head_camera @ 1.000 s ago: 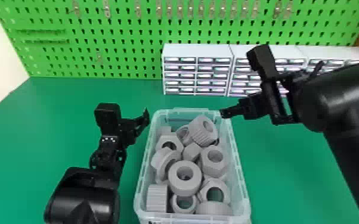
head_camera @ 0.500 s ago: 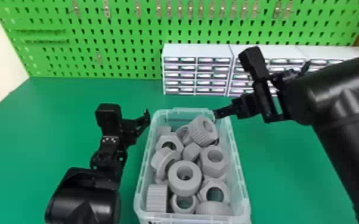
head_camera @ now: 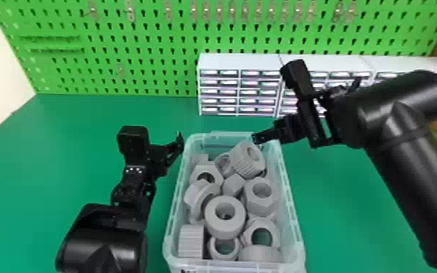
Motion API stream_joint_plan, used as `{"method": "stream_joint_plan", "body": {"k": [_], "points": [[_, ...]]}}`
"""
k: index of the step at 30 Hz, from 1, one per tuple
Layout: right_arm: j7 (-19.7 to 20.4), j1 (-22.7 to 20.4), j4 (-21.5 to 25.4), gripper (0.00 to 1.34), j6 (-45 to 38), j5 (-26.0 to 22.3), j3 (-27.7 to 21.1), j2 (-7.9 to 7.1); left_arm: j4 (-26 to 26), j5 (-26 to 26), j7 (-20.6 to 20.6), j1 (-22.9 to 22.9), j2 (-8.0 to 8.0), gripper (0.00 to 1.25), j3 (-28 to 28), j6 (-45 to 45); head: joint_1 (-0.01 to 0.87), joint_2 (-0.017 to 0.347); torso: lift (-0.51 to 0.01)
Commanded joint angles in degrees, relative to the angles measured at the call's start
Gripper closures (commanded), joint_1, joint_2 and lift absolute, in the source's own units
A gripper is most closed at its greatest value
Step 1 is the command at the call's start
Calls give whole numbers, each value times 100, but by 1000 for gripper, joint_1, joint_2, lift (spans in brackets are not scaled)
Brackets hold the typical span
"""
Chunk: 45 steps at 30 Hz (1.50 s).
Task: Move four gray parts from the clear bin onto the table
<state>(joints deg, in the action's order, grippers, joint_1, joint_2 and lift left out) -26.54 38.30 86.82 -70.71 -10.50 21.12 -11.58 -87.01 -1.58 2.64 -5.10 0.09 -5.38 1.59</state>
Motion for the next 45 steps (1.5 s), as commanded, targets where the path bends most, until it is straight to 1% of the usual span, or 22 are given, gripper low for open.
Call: {"method": "stream_joint_plan", "body": {"k": [1, 13, 23, 36, 45], "points": [[0, 134, -411, 432, 207, -57, 146, 42, 0, 0, 0, 0, 0, 180, -15, -1, 693, 72, -52], [0, 292, -1079, 432, 761, -66, 401, 104, 18, 9, 9, -17, 0, 180, -24, -1, 693, 72, -52], [0, 442, -1668, 432, 1323, -356, 665, 165, 35, 9, 9, -44, 0, 180, -42, -1, 693, 72, -52], [9, 486, -2002, 432, 1596, -497, 762, 200, 62, 17, 0, -53, 0, 180, -68, -1, 693, 72, -52], [9, 600, -2398, 432, 1877, -734, 893, 244, 62, 17, 0, -70, 0, 180, -77, -1, 693, 72, -52]]}}
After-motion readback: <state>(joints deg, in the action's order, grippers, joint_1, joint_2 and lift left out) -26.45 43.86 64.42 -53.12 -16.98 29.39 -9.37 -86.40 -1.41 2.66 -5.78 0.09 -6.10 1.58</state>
